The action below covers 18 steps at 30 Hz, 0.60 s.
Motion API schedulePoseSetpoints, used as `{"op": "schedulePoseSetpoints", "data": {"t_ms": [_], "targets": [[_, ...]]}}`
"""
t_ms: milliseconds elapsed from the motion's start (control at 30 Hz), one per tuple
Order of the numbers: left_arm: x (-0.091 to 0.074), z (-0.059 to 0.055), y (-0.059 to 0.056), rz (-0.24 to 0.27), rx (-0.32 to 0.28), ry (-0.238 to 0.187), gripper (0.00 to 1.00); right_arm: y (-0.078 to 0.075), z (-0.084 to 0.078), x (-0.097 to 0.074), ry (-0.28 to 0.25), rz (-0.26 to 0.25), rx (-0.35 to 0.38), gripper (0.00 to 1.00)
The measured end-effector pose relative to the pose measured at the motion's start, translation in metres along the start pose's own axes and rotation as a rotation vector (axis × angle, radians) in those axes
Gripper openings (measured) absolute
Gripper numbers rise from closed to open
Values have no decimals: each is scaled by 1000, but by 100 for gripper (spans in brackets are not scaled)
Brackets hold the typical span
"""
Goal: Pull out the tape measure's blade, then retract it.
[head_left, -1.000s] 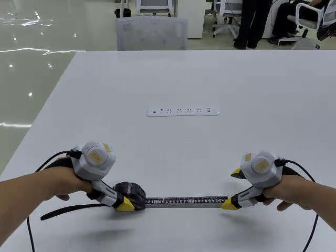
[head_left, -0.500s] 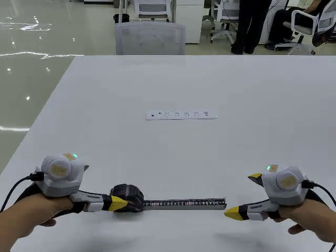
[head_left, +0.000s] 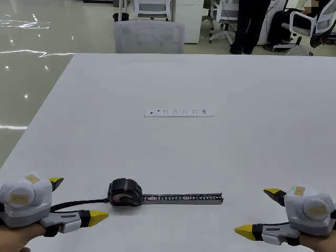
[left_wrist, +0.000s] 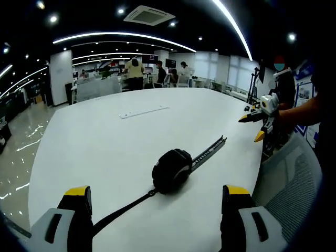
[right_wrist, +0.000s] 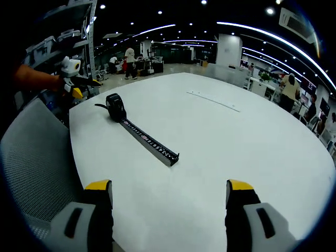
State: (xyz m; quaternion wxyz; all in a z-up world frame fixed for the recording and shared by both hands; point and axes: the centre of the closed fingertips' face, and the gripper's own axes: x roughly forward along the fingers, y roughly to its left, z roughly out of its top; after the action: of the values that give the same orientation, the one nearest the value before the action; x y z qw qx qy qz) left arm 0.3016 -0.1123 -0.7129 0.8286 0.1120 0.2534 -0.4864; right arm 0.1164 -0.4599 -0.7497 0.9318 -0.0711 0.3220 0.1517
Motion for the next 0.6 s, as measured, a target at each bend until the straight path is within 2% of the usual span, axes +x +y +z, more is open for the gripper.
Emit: {"op": "schedulePoseSetpoints", "data": {"t_ms": [100,200,300,333,367,433,467,533,600], "targets": [[-7,-5,-3,-12,-26,-36,100,1,-3,-6,-4,-16,3,91],[-14,-12,-4,-15,-34,-33,100,5,-4,-13,-9,-32,-4,92],[-18,-13,-3,-11,-44,-48,100,8,2,-20,-42,-55,-39,91],[-19,-12,-4,-11,-36,-57,100,9,3,-22,-50,-58,-30,90],[-21,-12,-3,-7,12,-60,100,10,3,-25,-58,-61,-12,91],[-24,-19,-2,10,30,-19,99,11,2,-31,-65,-70,-2,93],[-26,-20,-4,11,4,-18,100,11,1,-35,-73,-78,9,94],[-31,-16,-5,15,-55,-64,100,11,0,-42,-88,-98,39,97],[-35,-19,-5,20,-56,-67,100,10,-5,-45,-81,-116,54,100]]}}
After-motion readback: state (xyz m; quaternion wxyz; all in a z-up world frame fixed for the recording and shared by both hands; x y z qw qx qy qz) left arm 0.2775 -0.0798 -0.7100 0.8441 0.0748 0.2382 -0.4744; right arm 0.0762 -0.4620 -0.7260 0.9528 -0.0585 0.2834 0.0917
